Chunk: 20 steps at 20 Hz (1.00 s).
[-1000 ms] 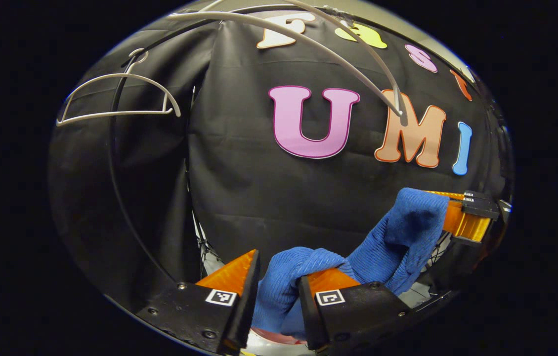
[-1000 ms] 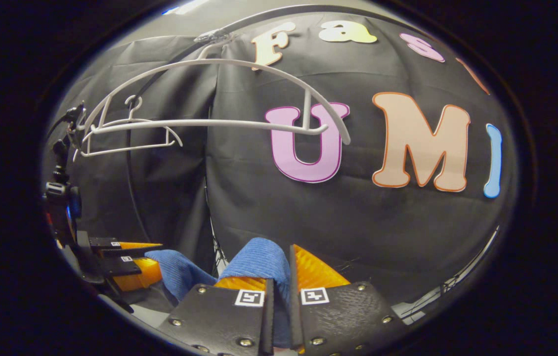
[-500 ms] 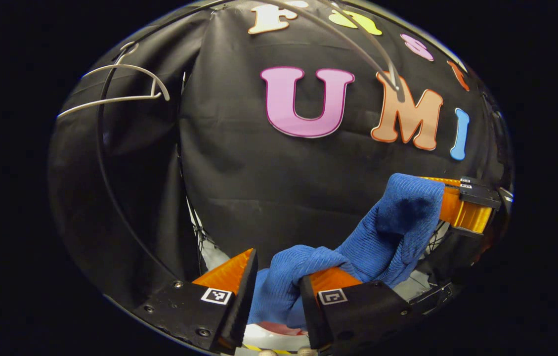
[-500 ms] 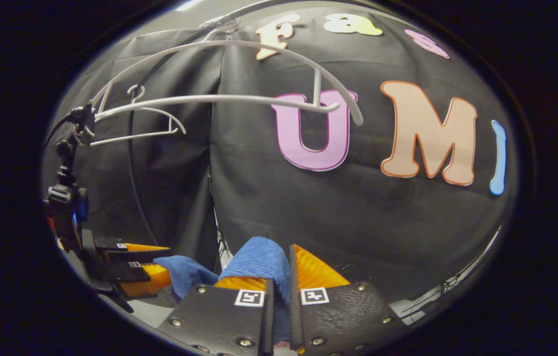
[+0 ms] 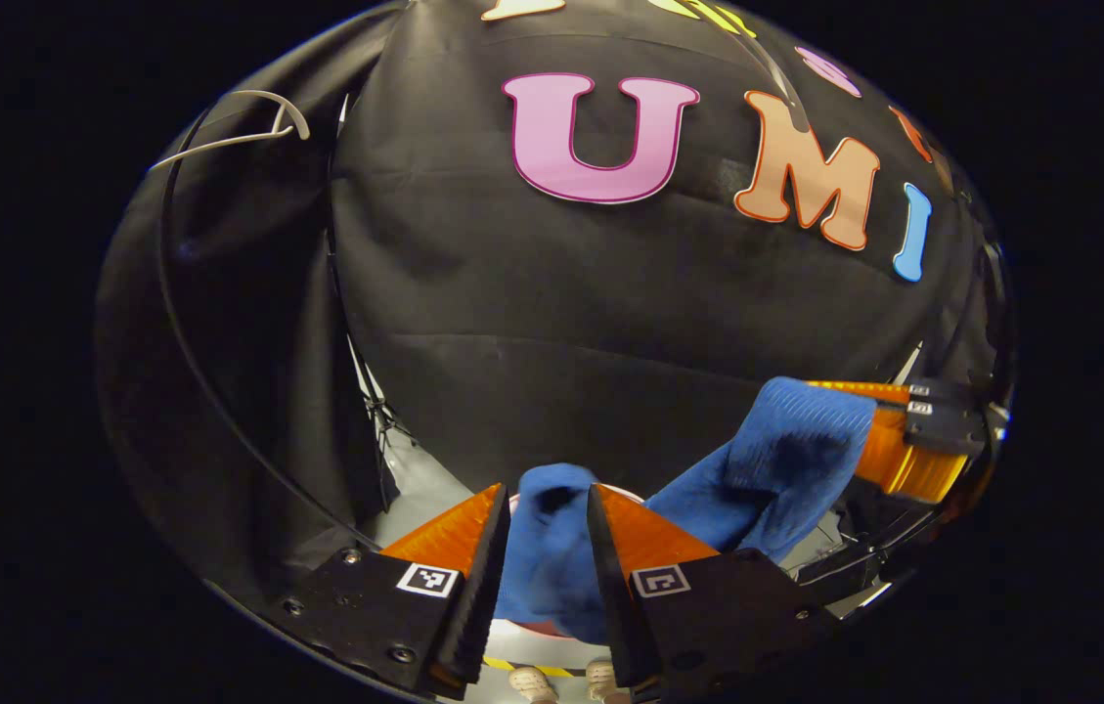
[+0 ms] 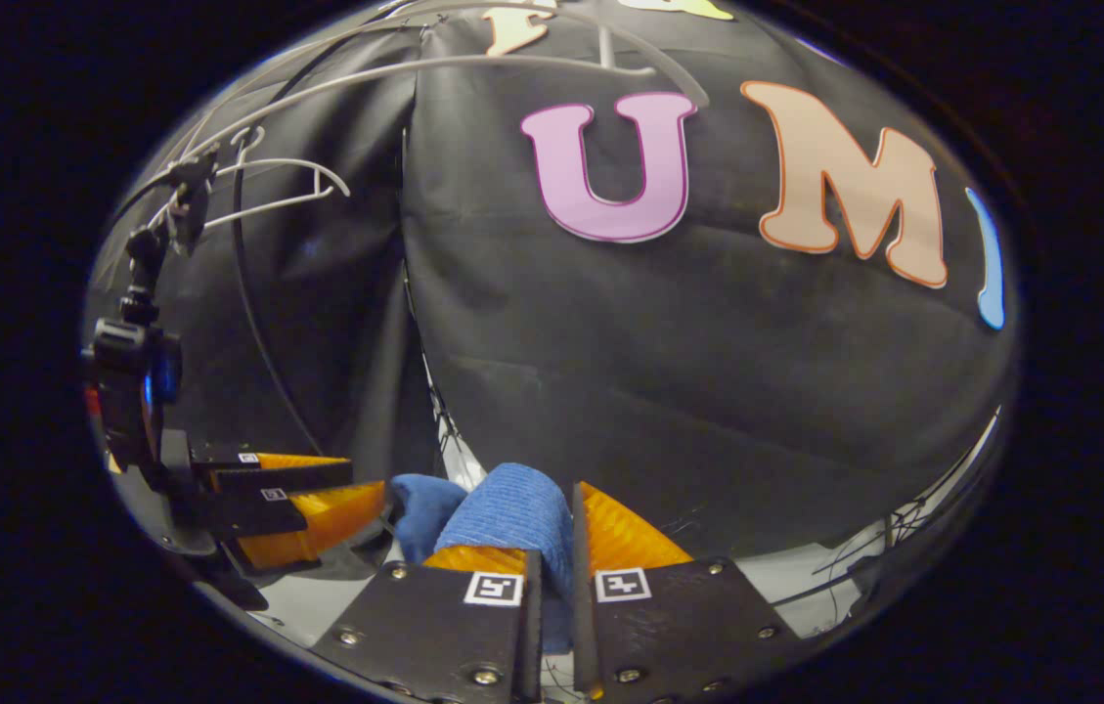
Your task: Grasp the clothes on the hanger with both hands and then place them into the laundry hamper below.
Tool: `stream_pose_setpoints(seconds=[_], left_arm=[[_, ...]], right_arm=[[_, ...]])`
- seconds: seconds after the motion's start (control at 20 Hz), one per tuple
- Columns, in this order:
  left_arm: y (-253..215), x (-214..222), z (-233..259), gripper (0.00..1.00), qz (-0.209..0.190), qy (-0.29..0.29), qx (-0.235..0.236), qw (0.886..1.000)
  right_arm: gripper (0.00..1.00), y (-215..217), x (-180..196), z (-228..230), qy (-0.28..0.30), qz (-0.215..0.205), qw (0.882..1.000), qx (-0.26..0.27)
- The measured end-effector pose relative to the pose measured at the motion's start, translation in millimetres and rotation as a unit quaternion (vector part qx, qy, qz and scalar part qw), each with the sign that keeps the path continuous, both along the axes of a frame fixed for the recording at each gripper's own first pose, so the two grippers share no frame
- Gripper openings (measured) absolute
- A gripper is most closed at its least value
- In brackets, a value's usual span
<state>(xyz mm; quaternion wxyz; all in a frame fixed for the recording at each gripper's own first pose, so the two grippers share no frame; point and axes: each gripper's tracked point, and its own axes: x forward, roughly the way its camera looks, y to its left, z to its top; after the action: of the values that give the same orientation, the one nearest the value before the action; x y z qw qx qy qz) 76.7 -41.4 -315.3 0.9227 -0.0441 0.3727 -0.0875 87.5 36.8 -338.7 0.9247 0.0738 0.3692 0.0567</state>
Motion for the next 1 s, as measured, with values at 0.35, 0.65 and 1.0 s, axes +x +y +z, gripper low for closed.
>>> stream_pose_setpoints(seconds=[0.35,0.65,1.0], left_arm=[[-9.6,0.8,-7.0,0.47,-0.013,0.007,0.004,1.0],[-8.5,-1.8,-8.8,0.52,-0.009,0.01,0.001,1.0],[-5.1,-0.7,-7.1,0.52,-0.006,0.003,0.003,1.0]], right_arm=[[0.13,24.2,-27.1,-31.8,0.049,0.023,0.998,0.013],[0.14,26.5,-24.7,-28.7,0.047,0.028,0.998,0.012],[0.14,24.0,-15.4,-15.5,0.028,0.024,0.999,0.013]])
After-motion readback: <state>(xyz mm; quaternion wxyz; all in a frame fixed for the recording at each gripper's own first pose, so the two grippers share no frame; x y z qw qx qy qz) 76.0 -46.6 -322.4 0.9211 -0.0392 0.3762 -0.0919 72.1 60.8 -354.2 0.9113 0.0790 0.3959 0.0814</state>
